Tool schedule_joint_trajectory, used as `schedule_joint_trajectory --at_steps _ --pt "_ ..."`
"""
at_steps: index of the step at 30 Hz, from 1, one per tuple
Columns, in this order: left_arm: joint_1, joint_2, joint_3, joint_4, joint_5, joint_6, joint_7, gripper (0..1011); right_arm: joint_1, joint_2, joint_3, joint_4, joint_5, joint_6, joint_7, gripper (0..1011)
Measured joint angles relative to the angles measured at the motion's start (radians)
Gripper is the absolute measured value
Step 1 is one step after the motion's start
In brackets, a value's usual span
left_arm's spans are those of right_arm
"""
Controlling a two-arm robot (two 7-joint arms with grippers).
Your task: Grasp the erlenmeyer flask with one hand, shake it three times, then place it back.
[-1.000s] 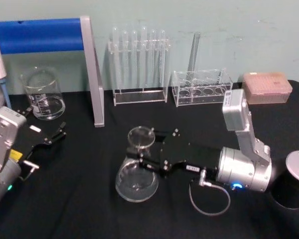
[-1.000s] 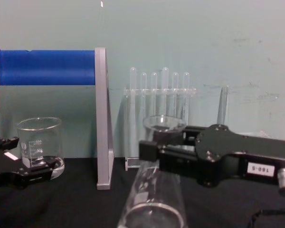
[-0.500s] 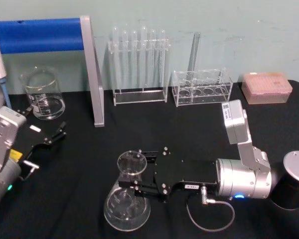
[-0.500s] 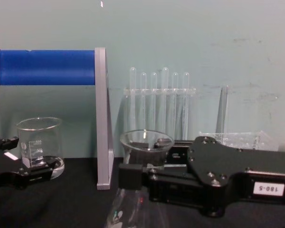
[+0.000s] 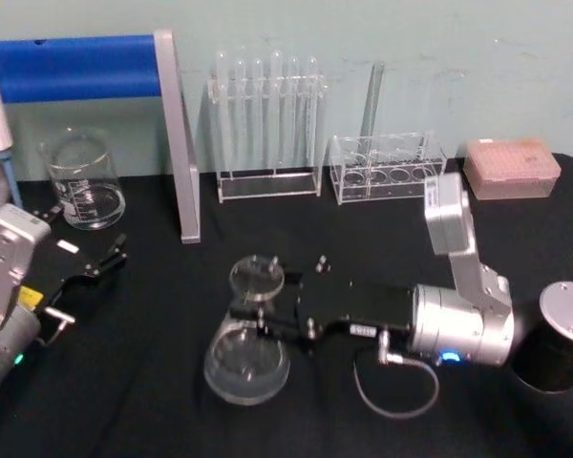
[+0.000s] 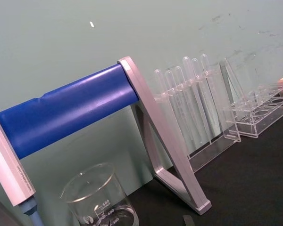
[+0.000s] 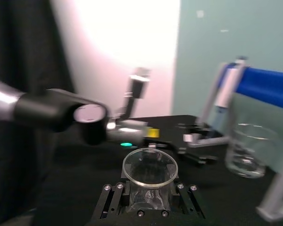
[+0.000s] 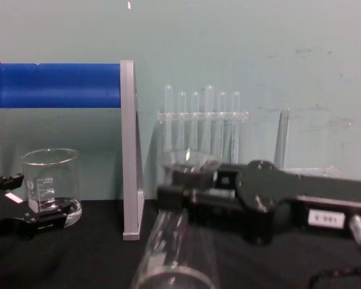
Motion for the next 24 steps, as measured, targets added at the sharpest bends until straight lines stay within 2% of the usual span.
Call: schedule_joint_trajectory --at_steps 2,3,7,8,11,12,14,17,21,24 --pt "0.000 0.000 0.000 0.000 0.000 0.000 0.000 1001 0.001 -0.005 0.007 0.005 -0.006 0.000 -0.035 449" --pt "0.000 0.000 0.000 0.000 0.000 0.000 0.000 1001 0.001 -0.015 0.020 0.012 -0.018 0.001 -0.101 449" --pt "0.000 0.000 0.000 0.000 0.000 0.000 0.000 1001 -0.002 -0.031 0.043 0.019 -0.052 0.003 -0.207 449" --pt "0.000 0.000 0.000 0.000 0.000 0.000 0.000 1001 -0.006 -0.042 0.057 0.023 -0.075 0.004 -0.262 449" --pt "0.000 0.000 0.000 0.000 0.000 0.000 0.000 1001 -0.013 -0.059 0.078 0.030 -0.112 0.006 -0.344 449" --pt "0.000 0.000 0.000 0.000 0.000 0.000 0.000 1001 -0.017 -0.072 0.092 0.036 -0.135 0.007 -0.397 449" --pt "0.000 0.000 0.000 0.000 0.000 0.000 0.000 1001 -0.022 -0.091 0.110 0.047 -0.166 0.009 -0.465 449" --pt "0.000 0.000 0.000 0.000 0.000 0.000 0.000 1001 -0.028 -0.116 0.136 0.061 -0.194 0.015 -0.542 449" --pt "0.000 0.000 0.000 0.000 0.000 0.000 0.000 1001 -0.033 -0.144 0.164 0.075 -0.217 0.023 -0.613 449" --pt "0.000 0.000 0.000 0.000 0.000 0.000 0.000 1001 -0.035 -0.155 0.175 0.081 -0.228 0.027 -0.640 449"
